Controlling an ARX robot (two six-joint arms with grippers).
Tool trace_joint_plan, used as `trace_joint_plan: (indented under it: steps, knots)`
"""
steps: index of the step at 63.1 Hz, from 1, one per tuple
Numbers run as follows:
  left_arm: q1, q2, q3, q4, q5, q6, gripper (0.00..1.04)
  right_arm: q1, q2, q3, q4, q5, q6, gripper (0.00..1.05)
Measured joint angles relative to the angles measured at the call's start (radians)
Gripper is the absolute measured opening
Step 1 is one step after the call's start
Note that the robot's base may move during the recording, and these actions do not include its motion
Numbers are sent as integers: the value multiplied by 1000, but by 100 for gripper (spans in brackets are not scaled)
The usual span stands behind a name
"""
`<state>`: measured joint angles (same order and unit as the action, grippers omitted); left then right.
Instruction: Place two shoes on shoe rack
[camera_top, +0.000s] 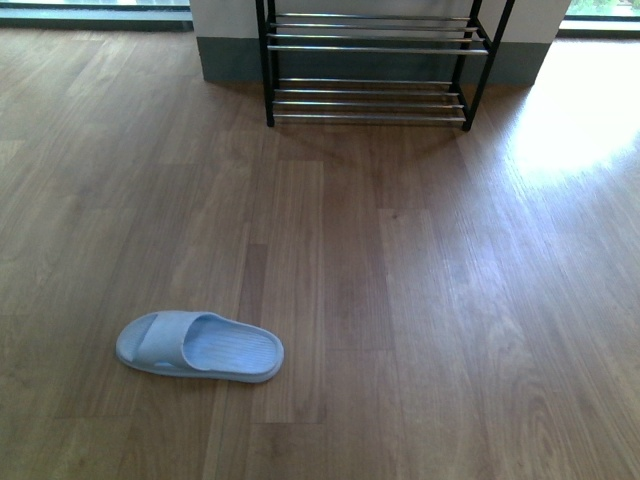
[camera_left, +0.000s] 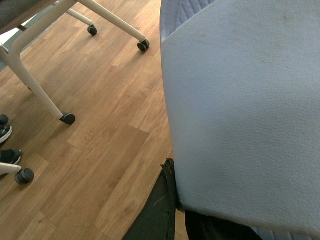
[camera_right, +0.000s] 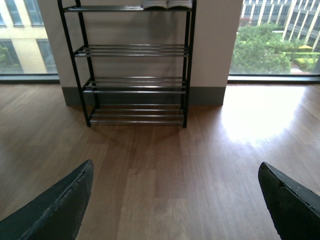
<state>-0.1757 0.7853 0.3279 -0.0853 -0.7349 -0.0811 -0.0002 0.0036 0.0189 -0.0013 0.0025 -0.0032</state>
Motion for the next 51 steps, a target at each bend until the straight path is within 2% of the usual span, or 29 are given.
trace_joint_plan:
  steps: [51]
  knots:
    - [0,0,-1,0,0,-2,2,0,0,0,0,0,0,96]
